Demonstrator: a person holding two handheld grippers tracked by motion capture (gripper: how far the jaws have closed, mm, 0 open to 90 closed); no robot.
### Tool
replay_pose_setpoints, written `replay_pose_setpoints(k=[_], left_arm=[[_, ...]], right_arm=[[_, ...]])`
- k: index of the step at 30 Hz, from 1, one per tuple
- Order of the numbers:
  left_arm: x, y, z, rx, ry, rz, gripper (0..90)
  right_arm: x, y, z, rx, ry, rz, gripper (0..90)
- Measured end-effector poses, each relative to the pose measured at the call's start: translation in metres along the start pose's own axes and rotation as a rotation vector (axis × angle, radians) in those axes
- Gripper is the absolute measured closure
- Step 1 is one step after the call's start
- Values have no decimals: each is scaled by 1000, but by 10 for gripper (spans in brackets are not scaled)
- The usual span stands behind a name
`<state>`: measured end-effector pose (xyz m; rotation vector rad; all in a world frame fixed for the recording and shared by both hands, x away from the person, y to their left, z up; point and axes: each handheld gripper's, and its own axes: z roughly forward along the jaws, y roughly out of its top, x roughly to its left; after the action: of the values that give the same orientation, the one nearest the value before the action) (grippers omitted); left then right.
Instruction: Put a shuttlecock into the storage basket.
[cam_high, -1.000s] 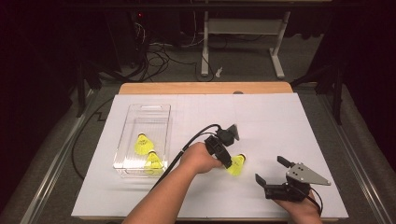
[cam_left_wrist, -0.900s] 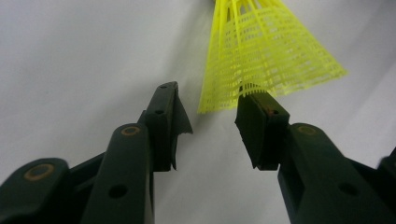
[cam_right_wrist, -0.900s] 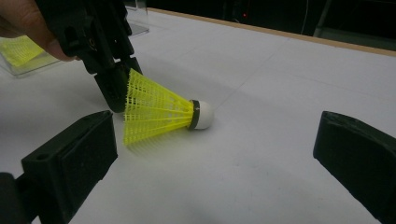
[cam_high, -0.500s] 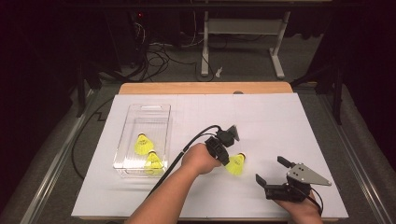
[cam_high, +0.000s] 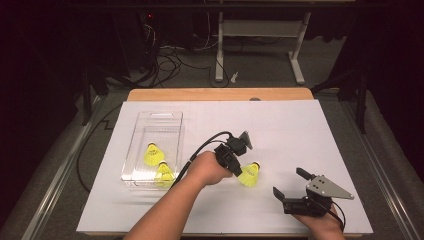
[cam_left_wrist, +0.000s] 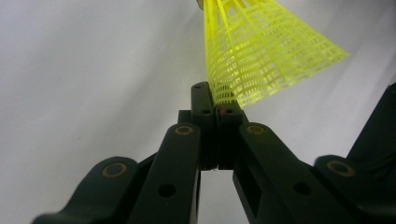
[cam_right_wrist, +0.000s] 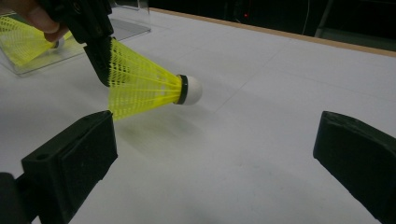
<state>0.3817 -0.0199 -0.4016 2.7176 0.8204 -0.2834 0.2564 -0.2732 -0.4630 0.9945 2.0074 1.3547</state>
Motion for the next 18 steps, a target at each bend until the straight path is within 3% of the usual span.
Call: replay_pose_setpoints(k=[4, 18], left_arm=[[1, -5, -8, 1, -3, 1, 896], [15, -29, -28, -4, 4, -68, 896]], right_arm=[[0, 0, 1, 1, -2, 1, 2], [1, 0, 0, -2, -2, -5, 2]])
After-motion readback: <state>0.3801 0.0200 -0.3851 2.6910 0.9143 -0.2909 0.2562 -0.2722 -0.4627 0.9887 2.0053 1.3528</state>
